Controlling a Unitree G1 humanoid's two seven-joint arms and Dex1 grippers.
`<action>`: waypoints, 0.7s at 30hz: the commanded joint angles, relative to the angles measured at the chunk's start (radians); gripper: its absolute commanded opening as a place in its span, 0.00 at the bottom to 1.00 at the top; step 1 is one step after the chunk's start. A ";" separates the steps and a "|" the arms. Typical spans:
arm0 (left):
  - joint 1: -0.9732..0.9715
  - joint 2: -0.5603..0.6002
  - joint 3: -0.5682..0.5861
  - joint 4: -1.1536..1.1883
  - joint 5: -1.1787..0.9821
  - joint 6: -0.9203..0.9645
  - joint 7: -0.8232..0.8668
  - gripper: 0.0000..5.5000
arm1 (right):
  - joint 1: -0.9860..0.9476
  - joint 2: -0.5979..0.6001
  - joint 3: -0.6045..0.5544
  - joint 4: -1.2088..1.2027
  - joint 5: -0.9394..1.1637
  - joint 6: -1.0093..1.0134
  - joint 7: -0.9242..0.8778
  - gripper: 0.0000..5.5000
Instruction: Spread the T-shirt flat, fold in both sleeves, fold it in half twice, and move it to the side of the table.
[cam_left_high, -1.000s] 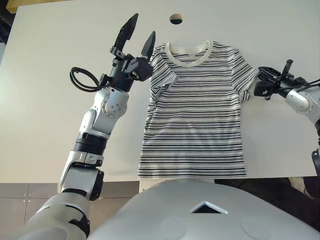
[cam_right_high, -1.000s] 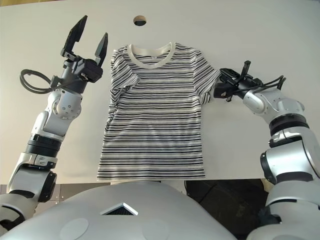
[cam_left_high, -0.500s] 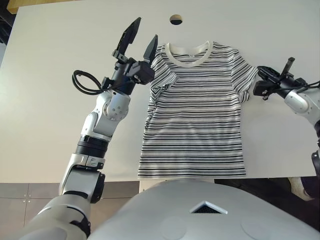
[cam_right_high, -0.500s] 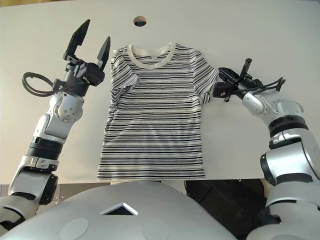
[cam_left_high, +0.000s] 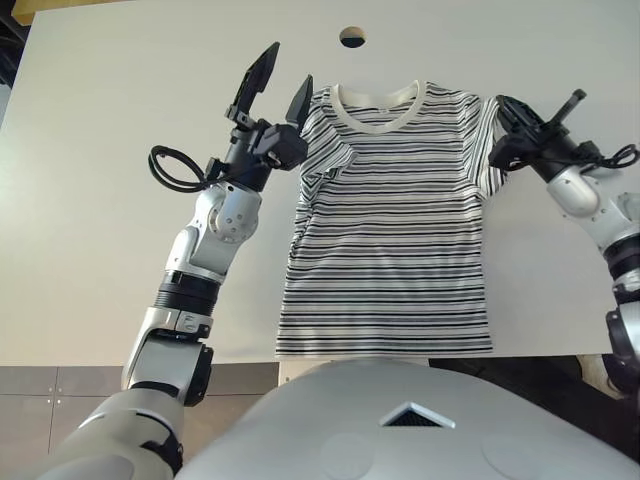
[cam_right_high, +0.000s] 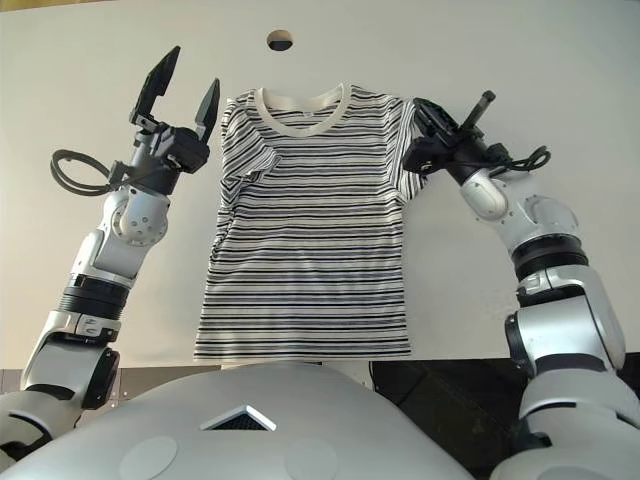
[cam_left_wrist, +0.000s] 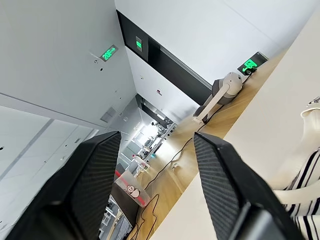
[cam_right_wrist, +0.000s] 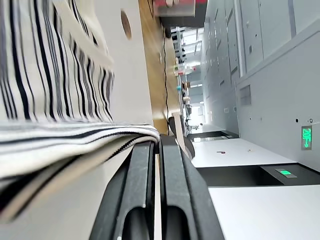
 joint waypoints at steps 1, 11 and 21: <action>0.002 -0.006 -0.013 0.012 0.019 -0.003 -0.009 0.49 | 0.026 0.019 0.018 -0.078 -0.023 0.004 0.042 0.02; -0.018 -0.013 -0.011 0.059 0.016 -0.008 0.002 0.49 | -0.008 0.111 0.048 -0.147 -0.084 0.072 0.097 0.07; -0.008 0.110 0.021 0.071 0.027 -0.035 -0.044 0.49 | 0.164 0.012 -0.079 -0.371 0.097 0.007 0.168 0.41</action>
